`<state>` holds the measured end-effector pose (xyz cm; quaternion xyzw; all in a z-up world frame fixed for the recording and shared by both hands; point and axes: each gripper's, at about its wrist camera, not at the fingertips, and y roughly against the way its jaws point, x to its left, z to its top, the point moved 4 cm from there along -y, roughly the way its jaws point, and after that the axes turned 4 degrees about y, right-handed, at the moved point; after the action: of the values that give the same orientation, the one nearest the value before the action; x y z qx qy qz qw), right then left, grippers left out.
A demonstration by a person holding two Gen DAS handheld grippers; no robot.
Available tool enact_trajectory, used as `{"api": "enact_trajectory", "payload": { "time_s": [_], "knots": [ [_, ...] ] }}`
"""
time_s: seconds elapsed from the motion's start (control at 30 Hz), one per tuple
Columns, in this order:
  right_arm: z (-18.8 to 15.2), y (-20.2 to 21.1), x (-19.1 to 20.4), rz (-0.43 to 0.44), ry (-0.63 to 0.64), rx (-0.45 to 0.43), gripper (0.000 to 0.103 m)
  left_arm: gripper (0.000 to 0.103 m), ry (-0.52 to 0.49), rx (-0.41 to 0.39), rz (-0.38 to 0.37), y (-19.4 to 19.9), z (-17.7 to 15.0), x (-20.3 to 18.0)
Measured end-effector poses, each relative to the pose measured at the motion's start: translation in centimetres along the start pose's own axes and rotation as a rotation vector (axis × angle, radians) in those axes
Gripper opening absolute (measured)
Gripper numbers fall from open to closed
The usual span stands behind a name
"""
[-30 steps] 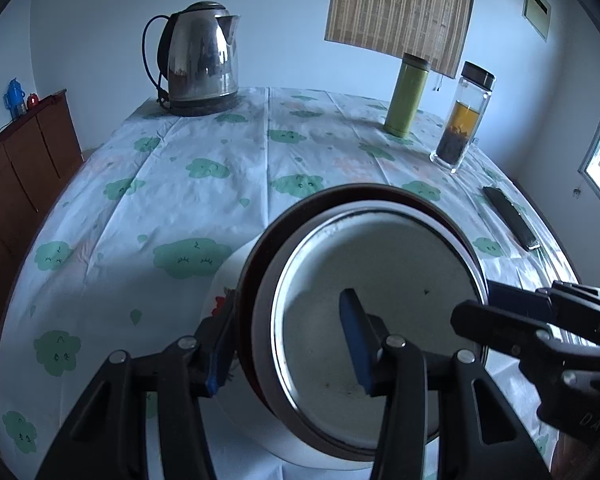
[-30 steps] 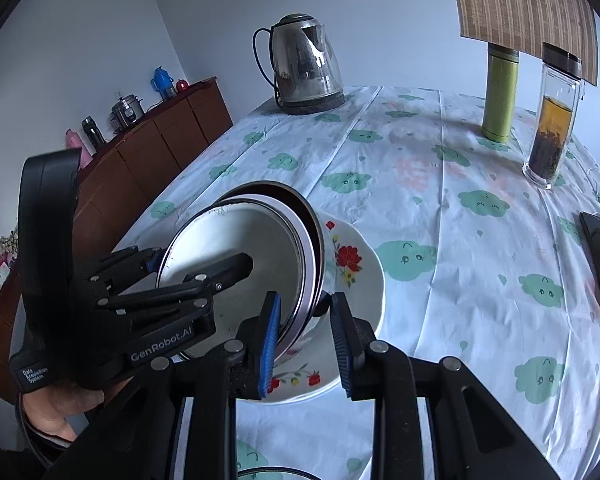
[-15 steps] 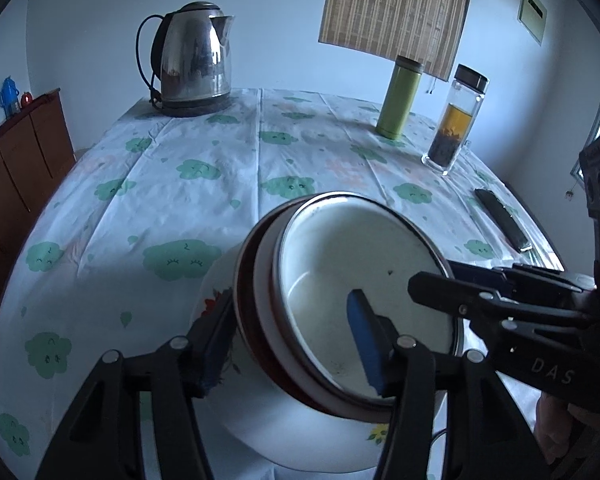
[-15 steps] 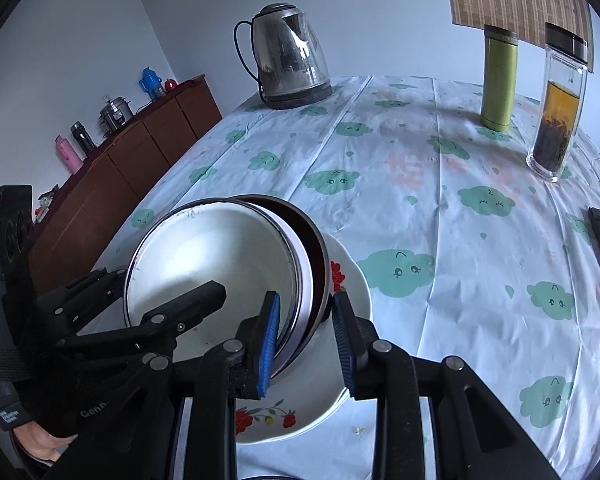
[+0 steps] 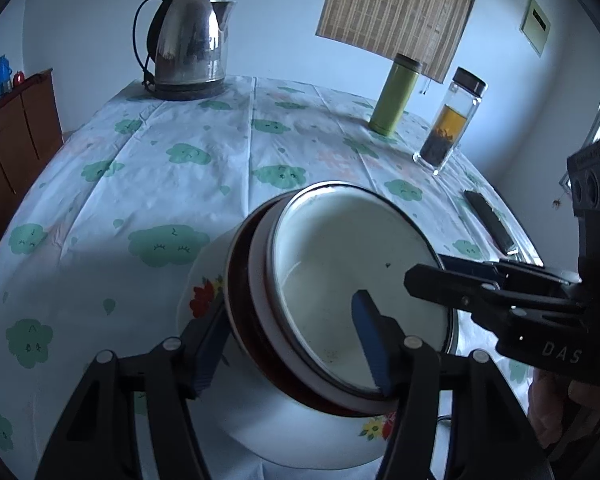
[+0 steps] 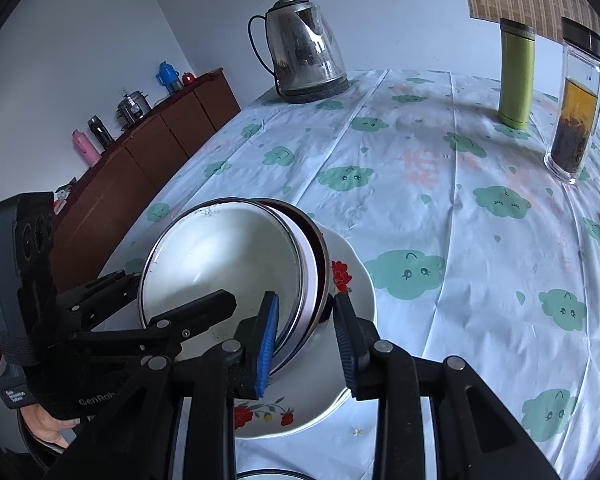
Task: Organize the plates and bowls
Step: 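Open both grippers to release the bowls on the plates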
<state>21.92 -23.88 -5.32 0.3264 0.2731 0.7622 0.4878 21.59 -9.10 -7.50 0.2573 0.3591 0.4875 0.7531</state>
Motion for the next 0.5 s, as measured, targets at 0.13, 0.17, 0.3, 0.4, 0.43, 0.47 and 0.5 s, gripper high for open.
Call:
{"api": "enact_trajectory", "payload": {
  "time_s": [0.13,0.17,0.3,0.4,0.43,0.47,0.5],
  "knots": [
    [0.3,0.9,-0.5,0.047,-0.021,-0.084,0.041,0.070,0.006,-0.060,-0.001,1.0,0.6,0.1],
    [0.4,1.0,-0.5,0.035,-0.015,-0.103,0.045,0.075,0.007,-0.081,0.000,1.3,0.7,0.1],
    [0.8,2.0,-0.8,-0.016,0.007,-0.204,0.056,0.082,0.001,-0.160,0.053,2.3,1.3,0.3],
    [1.0,2.7,-0.9,-0.032,0.024,-0.262,0.056,0.084,0.007,-0.188,0.068,2.5,1.7,0.7],
    [1.1,3.0,-1.0,-0.035,0.027,-0.280,0.056,0.084,0.006,-0.199,0.077,2.6,1.8,0.8],
    [1.1,3.2,-1.0,-0.035,0.032,-0.304,0.056,0.084,0.005,-0.207,0.084,2.6,1.9,0.9],
    [1.1,3.5,-1.0,-0.037,0.037,-0.328,0.056,0.084,0.004,-0.215,0.090,2.7,1.9,0.9]
  ]
}}
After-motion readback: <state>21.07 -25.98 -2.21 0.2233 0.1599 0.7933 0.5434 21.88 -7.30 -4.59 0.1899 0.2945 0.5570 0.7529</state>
